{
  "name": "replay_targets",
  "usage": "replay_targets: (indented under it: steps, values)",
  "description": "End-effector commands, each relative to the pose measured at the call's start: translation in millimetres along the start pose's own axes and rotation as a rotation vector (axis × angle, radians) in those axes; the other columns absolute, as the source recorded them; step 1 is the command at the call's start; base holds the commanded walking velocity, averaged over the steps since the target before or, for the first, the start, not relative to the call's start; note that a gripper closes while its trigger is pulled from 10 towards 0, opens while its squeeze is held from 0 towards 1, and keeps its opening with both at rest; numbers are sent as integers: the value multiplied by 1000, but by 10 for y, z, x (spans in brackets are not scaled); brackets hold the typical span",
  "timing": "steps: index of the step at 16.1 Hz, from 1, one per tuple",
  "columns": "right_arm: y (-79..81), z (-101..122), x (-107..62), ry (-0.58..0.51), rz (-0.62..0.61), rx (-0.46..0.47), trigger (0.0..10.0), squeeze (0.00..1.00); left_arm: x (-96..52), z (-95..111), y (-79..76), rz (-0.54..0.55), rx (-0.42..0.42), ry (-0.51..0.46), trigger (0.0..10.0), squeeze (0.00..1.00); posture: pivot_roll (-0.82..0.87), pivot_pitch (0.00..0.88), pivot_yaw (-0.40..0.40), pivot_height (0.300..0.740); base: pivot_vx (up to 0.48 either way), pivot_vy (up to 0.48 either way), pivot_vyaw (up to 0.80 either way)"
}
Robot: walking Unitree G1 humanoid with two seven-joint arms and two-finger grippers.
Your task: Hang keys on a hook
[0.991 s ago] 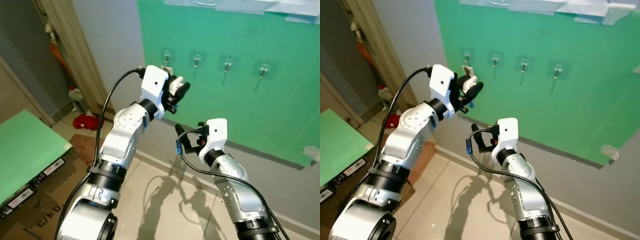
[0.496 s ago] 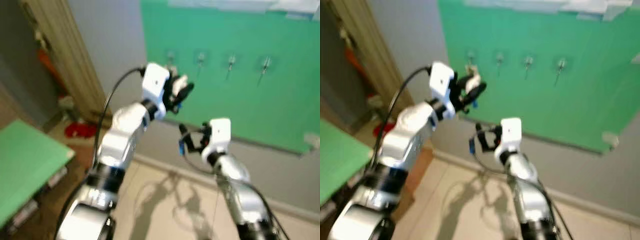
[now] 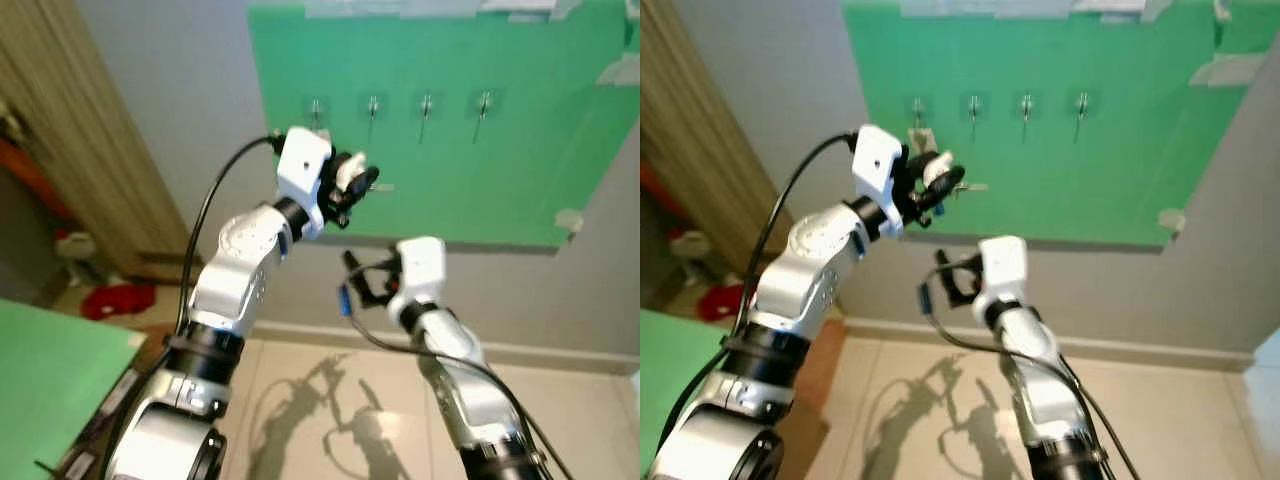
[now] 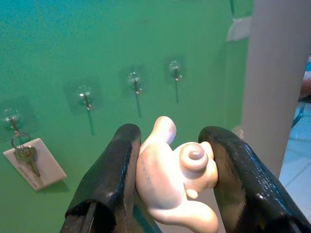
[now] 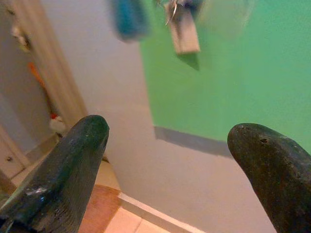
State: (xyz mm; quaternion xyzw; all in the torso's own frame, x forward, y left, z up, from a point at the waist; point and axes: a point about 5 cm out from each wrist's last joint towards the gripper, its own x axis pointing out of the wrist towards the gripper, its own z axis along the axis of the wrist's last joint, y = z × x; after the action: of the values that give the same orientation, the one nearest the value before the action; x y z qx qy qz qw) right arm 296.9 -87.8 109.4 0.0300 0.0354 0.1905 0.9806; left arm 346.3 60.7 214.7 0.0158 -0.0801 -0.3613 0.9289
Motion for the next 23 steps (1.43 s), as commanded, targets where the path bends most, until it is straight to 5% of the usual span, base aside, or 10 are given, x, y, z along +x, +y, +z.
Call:
replay_targets:
  steps: [1,9,23]
  values:
    - [69,83,38,-8,32,-27,10000,0,44,64,-13,-11,16,-13,0,0,-178,0,142,740,0,0,0]
    - [100,129,155,-9,39,-61,10000,0,162,163,-167,-89,27,-9,0,0,-174,0,137,740,0,0,0]
    - [-81,384,121,-164,-109,-15,10000,0,163,49,-91,-62,52,40,0,0,-181,0,138,740,0,0,0]
